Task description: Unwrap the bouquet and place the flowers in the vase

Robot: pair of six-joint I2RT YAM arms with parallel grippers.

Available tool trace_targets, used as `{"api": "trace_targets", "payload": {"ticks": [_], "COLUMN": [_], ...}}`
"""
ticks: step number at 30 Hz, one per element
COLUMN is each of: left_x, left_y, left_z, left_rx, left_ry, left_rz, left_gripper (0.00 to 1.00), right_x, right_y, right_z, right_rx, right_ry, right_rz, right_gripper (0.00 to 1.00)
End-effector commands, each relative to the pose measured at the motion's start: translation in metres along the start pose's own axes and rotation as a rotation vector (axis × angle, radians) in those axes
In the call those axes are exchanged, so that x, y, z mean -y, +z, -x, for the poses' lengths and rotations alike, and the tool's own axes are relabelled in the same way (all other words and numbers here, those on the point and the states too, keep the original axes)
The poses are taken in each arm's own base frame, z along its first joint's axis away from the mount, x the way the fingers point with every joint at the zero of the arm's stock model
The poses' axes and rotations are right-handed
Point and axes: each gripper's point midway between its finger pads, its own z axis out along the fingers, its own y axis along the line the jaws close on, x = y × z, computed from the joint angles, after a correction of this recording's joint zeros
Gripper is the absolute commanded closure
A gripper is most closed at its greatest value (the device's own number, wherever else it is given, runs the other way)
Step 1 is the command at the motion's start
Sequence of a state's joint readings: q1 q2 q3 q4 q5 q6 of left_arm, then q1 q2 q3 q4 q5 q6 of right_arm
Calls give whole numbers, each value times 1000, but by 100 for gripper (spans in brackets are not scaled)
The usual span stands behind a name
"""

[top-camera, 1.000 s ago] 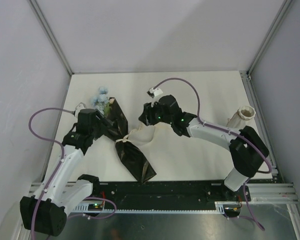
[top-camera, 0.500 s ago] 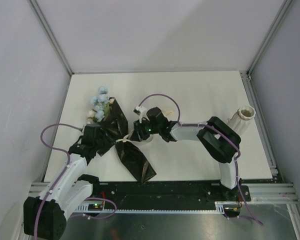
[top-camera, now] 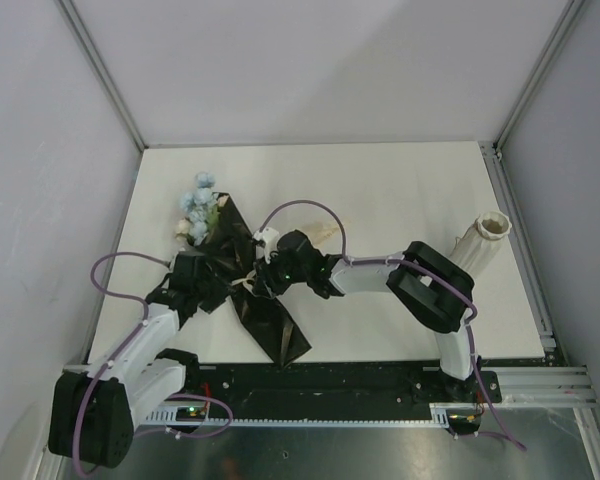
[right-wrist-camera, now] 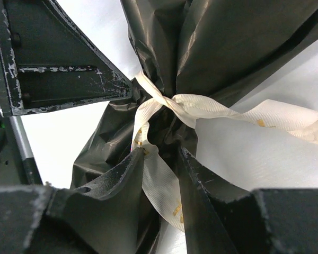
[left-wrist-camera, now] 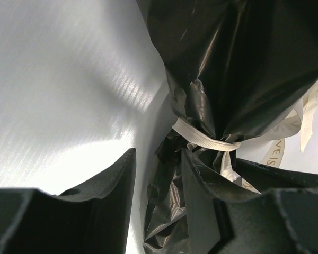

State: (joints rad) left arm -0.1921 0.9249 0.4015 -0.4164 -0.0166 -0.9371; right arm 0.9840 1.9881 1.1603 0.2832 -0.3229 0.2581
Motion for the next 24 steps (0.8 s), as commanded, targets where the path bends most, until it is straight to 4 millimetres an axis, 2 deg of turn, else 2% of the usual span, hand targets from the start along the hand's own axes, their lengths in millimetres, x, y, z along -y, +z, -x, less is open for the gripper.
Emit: {"api": "trace_targets", "payload": {"ticks": [1,7,12,18,24], "left_x": [3,9,10,15,19], "left_y": [5,7,8,8,9], "left_z": [2,7,7,4,0], "left_rx": [17,36,33,1,-35], "left_ry": [-5,7,27,83,102], "left_rz": [-19,-47,-53,-71,-86], "left_gripper": [57,61,64,57,52], "right_x": [12,17,17,10,27], "right_y": [7,7,0,-27,-31], "right_z": [8,23,42,70,82], "right_rx": [26,84,136,170,195], "right_ry": [-79,-140,-177,-136,-111], "right_rz": [-97,-139,-164,-154,-122], "right_gripper": [62,55,58,59,59]}}
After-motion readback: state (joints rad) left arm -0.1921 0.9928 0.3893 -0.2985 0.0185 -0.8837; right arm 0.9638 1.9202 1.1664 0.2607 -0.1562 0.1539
